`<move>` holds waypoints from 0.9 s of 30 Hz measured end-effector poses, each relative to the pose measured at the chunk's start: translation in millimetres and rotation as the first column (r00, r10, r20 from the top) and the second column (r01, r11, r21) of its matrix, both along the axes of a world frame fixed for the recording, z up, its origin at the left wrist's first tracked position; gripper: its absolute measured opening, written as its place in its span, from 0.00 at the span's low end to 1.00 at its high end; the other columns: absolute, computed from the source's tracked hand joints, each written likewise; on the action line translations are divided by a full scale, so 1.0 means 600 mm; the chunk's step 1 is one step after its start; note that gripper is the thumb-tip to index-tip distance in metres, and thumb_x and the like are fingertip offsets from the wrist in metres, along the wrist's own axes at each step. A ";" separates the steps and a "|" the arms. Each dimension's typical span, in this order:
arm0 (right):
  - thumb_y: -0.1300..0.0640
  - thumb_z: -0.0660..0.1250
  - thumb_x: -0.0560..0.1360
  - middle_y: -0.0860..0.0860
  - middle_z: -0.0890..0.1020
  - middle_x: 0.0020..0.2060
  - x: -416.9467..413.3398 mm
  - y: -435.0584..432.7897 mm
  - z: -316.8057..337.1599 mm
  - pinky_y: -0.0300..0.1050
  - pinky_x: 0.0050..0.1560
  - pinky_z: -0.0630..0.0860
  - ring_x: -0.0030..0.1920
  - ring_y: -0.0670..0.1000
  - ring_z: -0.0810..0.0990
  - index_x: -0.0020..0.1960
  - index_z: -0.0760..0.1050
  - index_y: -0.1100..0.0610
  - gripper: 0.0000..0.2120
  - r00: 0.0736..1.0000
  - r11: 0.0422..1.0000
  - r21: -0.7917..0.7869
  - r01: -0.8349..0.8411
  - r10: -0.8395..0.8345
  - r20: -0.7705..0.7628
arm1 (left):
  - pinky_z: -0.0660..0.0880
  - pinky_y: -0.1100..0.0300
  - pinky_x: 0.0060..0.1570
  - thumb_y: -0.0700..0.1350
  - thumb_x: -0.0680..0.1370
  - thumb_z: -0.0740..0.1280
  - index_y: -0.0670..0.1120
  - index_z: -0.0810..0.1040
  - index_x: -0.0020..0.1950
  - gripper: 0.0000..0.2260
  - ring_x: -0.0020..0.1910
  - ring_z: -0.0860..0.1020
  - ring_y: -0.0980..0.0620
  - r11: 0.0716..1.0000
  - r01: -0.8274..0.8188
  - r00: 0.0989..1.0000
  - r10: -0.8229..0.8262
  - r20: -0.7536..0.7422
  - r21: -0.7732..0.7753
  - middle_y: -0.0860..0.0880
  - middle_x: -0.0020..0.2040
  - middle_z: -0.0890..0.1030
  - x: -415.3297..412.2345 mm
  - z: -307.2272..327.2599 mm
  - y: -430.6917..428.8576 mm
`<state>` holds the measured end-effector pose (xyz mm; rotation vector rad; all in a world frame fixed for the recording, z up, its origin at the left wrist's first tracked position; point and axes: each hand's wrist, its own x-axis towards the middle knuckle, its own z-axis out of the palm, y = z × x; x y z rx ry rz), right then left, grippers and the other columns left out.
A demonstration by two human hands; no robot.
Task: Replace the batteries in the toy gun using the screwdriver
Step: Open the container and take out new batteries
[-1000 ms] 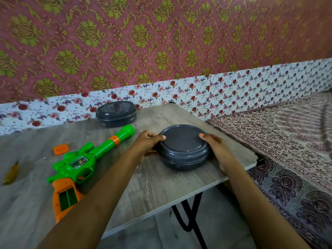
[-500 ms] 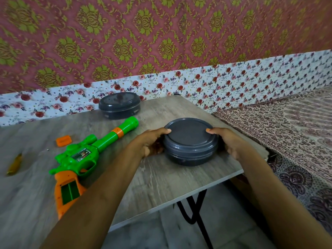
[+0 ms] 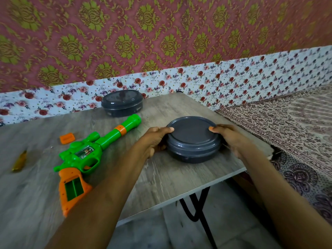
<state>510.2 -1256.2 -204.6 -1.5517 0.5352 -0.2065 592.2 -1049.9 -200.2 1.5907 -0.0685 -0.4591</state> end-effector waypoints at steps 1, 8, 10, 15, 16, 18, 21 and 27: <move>0.49 0.72 0.67 0.57 0.79 0.56 -0.002 0.003 0.001 0.48 0.45 0.74 0.55 0.58 0.78 0.61 0.74 0.57 0.25 1.000 1.000 -0.002 0.000 0.000 0.003 | 0.72 0.59 0.39 0.44 0.75 0.69 0.46 0.74 0.43 0.05 0.37 0.73 0.52 1.000 -0.003 1.000 0.003 0.004 -0.003 0.47 0.37 0.76 -0.002 0.001 -0.001; 0.48 0.63 0.76 0.56 0.75 0.63 -0.034 0.025 0.017 0.50 0.61 0.71 0.58 0.54 0.75 0.63 0.72 0.58 0.19 0.998 0.939 -0.343 -0.003 0.024 0.057 | 0.78 0.61 0.41 0.49 0.75 0.70 0.43 0.76 0.53 0.12 0.42 0.77 0.51 0.983 -0.053 0.977 0.015 0.212 0.173 0.45 0.47 0.78 -0.031 0.027 0.012; 0.45 0.63 0.75 0.53 0.69 0.69 -0.060 0.032 0.026 0.51 0.69 0.65 0.68 0.54 0.68 0.71 0.65 0.57 0.28 0.992 0.853 -0.521 0.034 0.035 0.121 | 0.74 0.58 0.51 0.52 0.74 0.70 0.46 0.74 0.62 0.19 0.51 0.75 0.51 0.912 -0.137 0.878 -0.069 0.474 0.387 0.47 0.56 0.75 -0.042 0.039 0.025; 0.45 0.71 0.68 0.53 0.61 0.73 -0.109 0.050 0.024 0.41 0.67 0.60 0.72 0.53 0.62 0.74 0.59 0.54 0.39 0.954 0.566 -0.790 -0.233 0.290 -0.073 | 0.68 0.69 0.47 0.49 0.73 0.72 0.51 0.78 0.60 0.16 0.52 0.73 0.59 0.735 0.047 0.634 -0.546 0.548 0.677 0.54 0.58 0.78 -0.103 0.088 0.058; 0.45 0.73 0.67 0.53 0.59 0.74 -0.105 0.051 0.021 0.41 0.68 0.60 0.73 0.53 0.60 0.74 0.58 0.54 0.41 0.954 0.534 -0.810 -0.242 0.281 -0.100 | 0.68 0.72 0.46 0.49 0.72 0.72 0.51 0.79 0.60 0.17 0.51 0.73 0.60 0.678 0.051 0.605 -0.605 0.517 0.733 0.55 0.57 0.78 -0.109 0.088 0.059; 0.47 0.74 0.67 0.55 0.59 0.74 -0.087 0.051 0.017 0.42 0.69 0.60 0.73 0.54 0.61 0.74 0.58 0.54 0.42 0.964 0.531 -0.824 -0.197 0.257 -0.065 | 0.69 0.69 0.48 0.49 0.72 0.72 0.52 0.79 0.61 0.17 0.53 0.74 0.59 0.636 -0.031 0.563 -0.626 0.539 0.771 0.55 0.57 0.79 -0.105 0.082 0.054; 0.50 0.74 0.67 0.55 0.59 0.74 -0.051 0.054 0.017 0.41 0.68 0.59 0.72 0.55 0.61 0.74 0.59 0.55 0.41 0.968 0.578 -0.798 -0.169 0.249 -0.025 | 0.68 0.63 0.58 0.48 0.73 0.71 0.50 0.78 0.62 0.17 0.59 0.75 0.54 0.645 -0.110 0.551 -0.594 0.586 0.756 0.52 0.61 0.79 -0.077 0.069 0.043; 0.49 0.73 0.68 0.55 0.62 0.72 0.082 0.039 0.020 0.45 0.68 0.61 0.70 0.57 0.64 0.75 0.56 0.54 0.41 0.966 0.619 -0.757 -0.209 0.252 -0.061 | 0.68 0.57 0.64 0.43 0.75 0.67 0.50 0.74 0.67 0.20 0.65 0.72 0.49 0.583 -0.212 0.577 -0.573 0.582 0.784 0.49 0.66 0.75 0.029 0.059 0.013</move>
